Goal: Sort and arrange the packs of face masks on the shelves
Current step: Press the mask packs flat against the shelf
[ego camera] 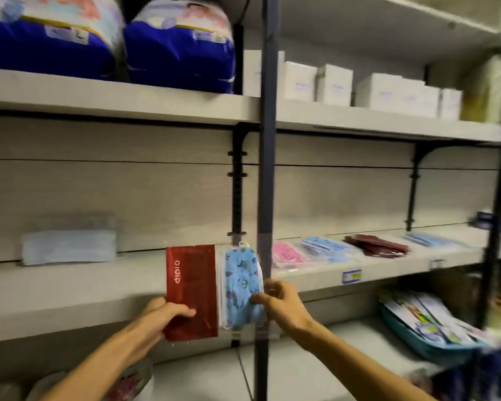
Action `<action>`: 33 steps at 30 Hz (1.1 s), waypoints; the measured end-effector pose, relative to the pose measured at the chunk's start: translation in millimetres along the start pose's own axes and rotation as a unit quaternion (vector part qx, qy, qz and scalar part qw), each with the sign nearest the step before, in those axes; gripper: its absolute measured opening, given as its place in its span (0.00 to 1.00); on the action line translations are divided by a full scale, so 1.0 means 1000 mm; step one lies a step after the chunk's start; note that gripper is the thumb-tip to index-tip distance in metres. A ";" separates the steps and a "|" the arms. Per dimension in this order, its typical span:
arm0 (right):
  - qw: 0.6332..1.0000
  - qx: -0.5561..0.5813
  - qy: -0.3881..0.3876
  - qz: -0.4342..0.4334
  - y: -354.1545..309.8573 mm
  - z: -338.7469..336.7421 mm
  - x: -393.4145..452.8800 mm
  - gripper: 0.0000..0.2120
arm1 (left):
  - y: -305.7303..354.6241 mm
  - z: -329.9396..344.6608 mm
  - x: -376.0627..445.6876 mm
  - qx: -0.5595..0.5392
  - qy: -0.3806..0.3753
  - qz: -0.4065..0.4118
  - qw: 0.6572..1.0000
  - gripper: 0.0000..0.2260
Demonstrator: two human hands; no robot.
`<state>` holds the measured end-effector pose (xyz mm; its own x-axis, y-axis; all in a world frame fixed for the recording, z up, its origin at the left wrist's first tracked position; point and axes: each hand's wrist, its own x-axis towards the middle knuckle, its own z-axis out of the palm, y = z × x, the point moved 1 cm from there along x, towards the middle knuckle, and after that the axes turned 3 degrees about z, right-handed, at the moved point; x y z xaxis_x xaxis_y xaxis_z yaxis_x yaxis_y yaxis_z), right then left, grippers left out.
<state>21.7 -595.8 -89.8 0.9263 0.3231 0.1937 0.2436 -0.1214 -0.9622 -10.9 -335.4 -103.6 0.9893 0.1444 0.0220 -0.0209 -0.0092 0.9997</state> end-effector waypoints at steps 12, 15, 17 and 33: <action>0.991 -0.048 0.123 0.023 0.022 -0.146 -0.034 0.06 | 0.002 0.155 0.032 0.118 -0.174 0.018 0.978 0.13; 0.989 -0.064 0.130 0.021 0.037 -0.189 -0.027 0.06 | 0.002 0.204 0.048 0.135 -0.208 0.018 0.969 0.11; 0.989 -0.063 0.135 0.024 0.045 -0.221 -0.015 0.06 | 0.004 0.237 0.062 0.143 -0.227 0.007 0.963 0.13; 0.989 -0.130 0.064 0.036 0.088 -0.391 0.132 0.09 | 0.046 0.375 0.202 0.102 0.053 0.080 0.990 0.12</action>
<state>277.8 -930.5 -73.9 0.9685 0.1863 0.1653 0.2264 -0.3816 -0.8962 242.5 -677.2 -55.4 0.9545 0.2287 0.1915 -0.1357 -0.2389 0.9615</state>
